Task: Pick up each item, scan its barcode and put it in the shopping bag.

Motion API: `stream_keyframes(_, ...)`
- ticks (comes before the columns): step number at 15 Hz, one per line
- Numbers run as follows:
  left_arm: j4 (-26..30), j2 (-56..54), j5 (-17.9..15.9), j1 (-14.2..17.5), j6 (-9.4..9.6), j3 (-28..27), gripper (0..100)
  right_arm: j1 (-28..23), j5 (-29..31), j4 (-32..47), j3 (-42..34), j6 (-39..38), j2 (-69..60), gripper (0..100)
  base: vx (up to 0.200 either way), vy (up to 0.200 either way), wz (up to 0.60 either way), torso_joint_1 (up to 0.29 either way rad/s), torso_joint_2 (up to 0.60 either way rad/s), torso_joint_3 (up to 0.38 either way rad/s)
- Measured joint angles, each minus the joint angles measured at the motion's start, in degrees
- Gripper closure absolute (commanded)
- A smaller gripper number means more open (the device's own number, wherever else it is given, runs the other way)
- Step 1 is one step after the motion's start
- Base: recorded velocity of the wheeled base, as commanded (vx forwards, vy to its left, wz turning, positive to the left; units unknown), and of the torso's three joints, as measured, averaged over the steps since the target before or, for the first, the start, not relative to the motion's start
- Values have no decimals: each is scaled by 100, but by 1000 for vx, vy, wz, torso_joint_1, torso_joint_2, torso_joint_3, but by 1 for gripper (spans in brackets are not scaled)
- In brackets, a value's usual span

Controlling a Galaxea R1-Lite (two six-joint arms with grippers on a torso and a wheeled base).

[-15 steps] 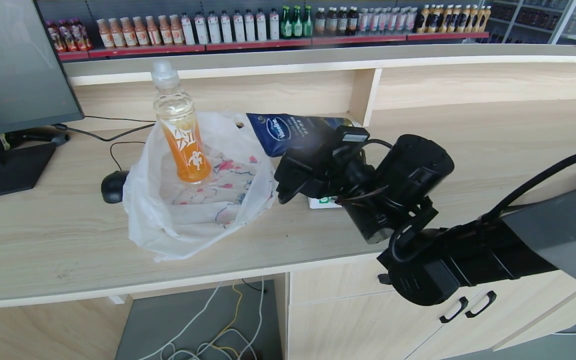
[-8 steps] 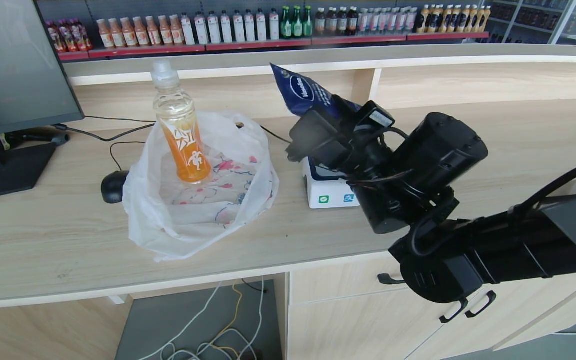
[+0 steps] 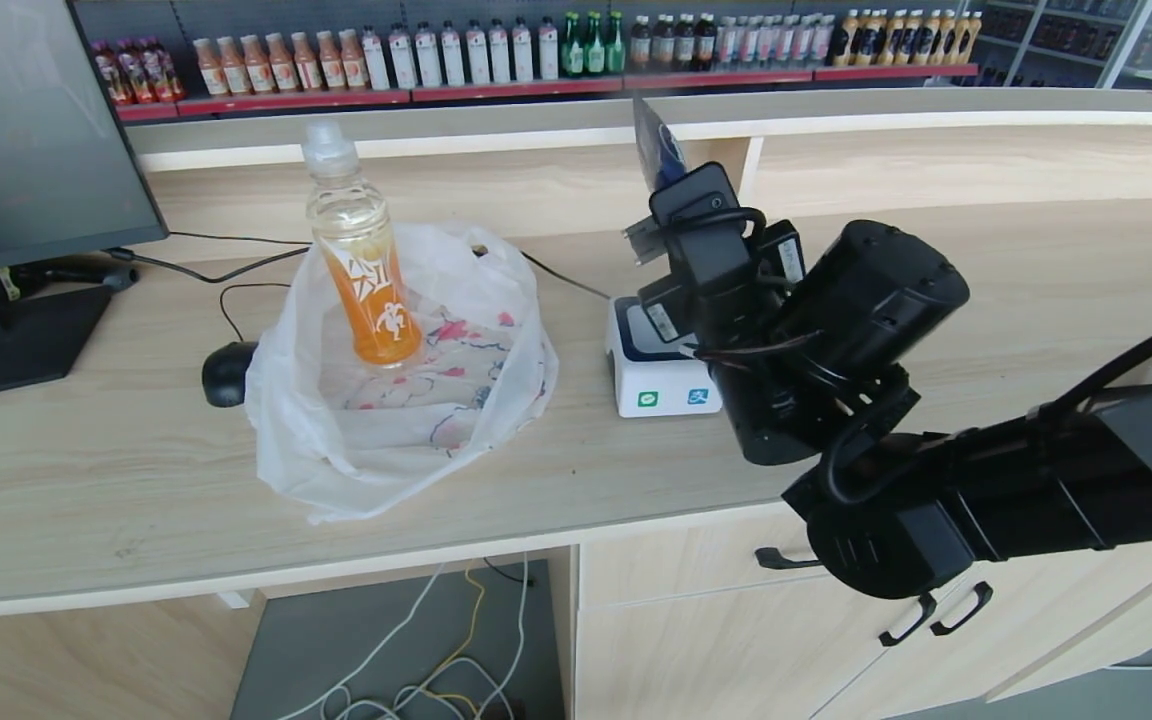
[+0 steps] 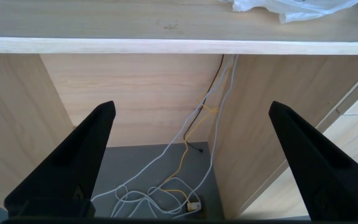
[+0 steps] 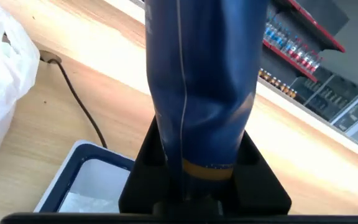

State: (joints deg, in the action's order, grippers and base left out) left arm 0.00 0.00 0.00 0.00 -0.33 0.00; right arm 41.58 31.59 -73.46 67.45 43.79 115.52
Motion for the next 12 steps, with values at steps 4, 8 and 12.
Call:
stream_keyframes(4, 0, 0, 0, 0, 11, 0, 0, -137, -94, 321, 127, -1090, 27, 100, 0, 0, 0, 0, 0, 0)
stream_keyframes(8, 0, 0, 0, 0, 20, 0, 0, -24, -400, 293, 129, -2055, 30, 100, 0, 0, 0, 0, 0, 0)
stream_keyframes(12, 0, 0, 0, 0, 20, 0, 0, 158, -417, 279, 66, -2477, 17, 100, 0, 50, 0, 2, 1, 2)
